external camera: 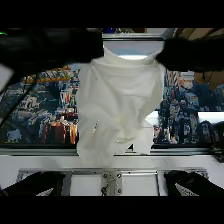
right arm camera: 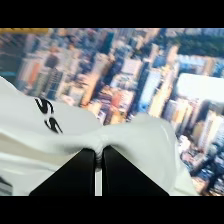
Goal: Fold the clothes and pants, and hang the long-sleeved shirts on hangers.
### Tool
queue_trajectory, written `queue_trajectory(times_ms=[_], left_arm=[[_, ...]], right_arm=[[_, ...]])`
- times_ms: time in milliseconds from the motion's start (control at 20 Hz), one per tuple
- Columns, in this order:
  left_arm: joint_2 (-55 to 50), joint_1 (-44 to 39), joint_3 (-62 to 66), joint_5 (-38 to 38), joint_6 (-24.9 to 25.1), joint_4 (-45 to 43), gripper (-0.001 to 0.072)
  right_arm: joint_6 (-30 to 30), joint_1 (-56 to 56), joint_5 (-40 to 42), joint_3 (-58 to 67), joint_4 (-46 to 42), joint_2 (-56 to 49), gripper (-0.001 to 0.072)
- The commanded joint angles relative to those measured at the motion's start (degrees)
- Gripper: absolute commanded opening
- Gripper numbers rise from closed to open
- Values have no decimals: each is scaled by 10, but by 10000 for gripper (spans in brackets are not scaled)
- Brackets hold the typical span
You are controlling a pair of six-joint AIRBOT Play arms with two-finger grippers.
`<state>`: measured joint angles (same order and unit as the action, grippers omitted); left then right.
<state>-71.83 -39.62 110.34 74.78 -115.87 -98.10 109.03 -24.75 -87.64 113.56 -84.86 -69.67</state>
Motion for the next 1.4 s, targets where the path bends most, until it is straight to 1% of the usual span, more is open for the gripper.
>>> queue_trajectory(times_ms=[0, 150, 250, 300, 400, 500, 650, 800, 950, 1000, 1050, 1100, 1250, 1350], left_arm=[[-50, 42, -69, 110, 31, 40, 18], [-28, 28, -225, 69, 31, 73, 18], [-9, 16, -318, 40, 29, 96, 18], [-3, 11, -352, 26, 28, 115, 18], [1, -1, -399, -20, 28, 151, 18], [2, -11, -416, -52, 22, 156, 19], [2, -11, -416, -73, 21, 156, 19], [3, -12, -416, -70, 21, 158, 18], [10, -13, -416, -47, 27, 158, 20], [19, -13, -416, -47, 42, 158, 178], [31, -13, -416, -49, 49, 158, 493], [48, -12, -416, -54, 50, 158, 649], [108, 9, -416, -62, 51, 158, 647], [147, 43, -416, -59, 57, 156, 647]], right_arm=[[-34, -1, -92, -17, -57, -67, 21], [-39, -5, -105, -94, -58, -59, 21], [-38, -5, -99, -168, -57, -38, 21], [-31, -5, -90, -205, -56, -28, 21], [-8, -8, -39, -281, -44, -4, 21], [16, -14, 2, -334, -35, 16, 22], [20, -18, 7, -372, -31, 31, 22], [20, -19, 2, -377, 3, 36, 22], [20, -28, 2, -377, 7, 37, 22], [20, -30, 4, -377, 6, 37, 22], [20, -30, 7, -377, 7, 37, 22], [20, -30, 7, -377, 6, 37, 23], [20, -30, 7, -377, 7, 36, 23], [20, -30, 6, -377, 6, 36, 23]])
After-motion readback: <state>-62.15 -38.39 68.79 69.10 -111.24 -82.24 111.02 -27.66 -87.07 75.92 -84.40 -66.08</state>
